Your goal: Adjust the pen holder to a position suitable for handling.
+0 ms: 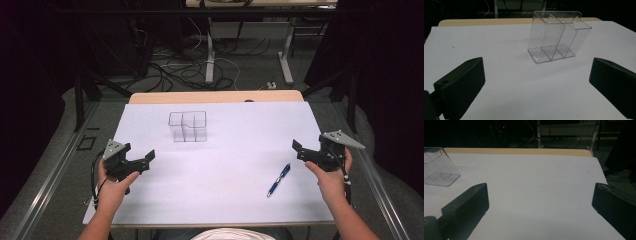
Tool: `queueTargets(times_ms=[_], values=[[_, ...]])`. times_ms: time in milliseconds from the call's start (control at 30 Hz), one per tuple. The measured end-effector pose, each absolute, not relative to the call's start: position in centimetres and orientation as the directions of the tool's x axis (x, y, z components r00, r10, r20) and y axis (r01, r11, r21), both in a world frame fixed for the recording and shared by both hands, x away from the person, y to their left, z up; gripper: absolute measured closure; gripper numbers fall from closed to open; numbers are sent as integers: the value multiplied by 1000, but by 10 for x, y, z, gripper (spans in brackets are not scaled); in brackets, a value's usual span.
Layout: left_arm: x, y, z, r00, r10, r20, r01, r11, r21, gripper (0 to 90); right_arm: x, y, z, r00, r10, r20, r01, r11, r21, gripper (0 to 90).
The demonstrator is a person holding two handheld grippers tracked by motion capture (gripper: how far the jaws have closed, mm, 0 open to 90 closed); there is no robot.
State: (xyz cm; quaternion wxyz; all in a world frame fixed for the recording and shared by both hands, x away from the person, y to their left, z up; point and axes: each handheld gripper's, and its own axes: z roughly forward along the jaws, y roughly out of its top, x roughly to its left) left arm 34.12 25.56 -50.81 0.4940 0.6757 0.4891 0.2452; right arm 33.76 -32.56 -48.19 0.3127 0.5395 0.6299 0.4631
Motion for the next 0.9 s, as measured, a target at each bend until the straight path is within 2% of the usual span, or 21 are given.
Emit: queueTargets(times_ms=[267, 400, 600, 700, 900], values=[[341, 248, -503, 408, 905, -123, 392, -52, 918, 17, 335, -323, -486, -250, 963, 102, 423, 14, 906, 27], [341, 244, -501, 410, 905, -114, 380, -56, 923, 36, 335, -321, -488, -256, 961, 101, 409, 13, 912, 29], [346, 239, -498, 410, 906, -110, 365, -52, 930, 160, 333, -322, -488, -257, 964, 68, 405, 44, 913, 63], [351, 238, -496, 413, 904, -112, 365, -52, 929, 164, 331, -324, -488, -251, 966, 67, 417, 45, 908, 64], [363, 238, -493, 412, 901, -133, 383, -39, 923, 281, 330, -325, -490, -242, 967, 76, 411, 31, 911, 68]])
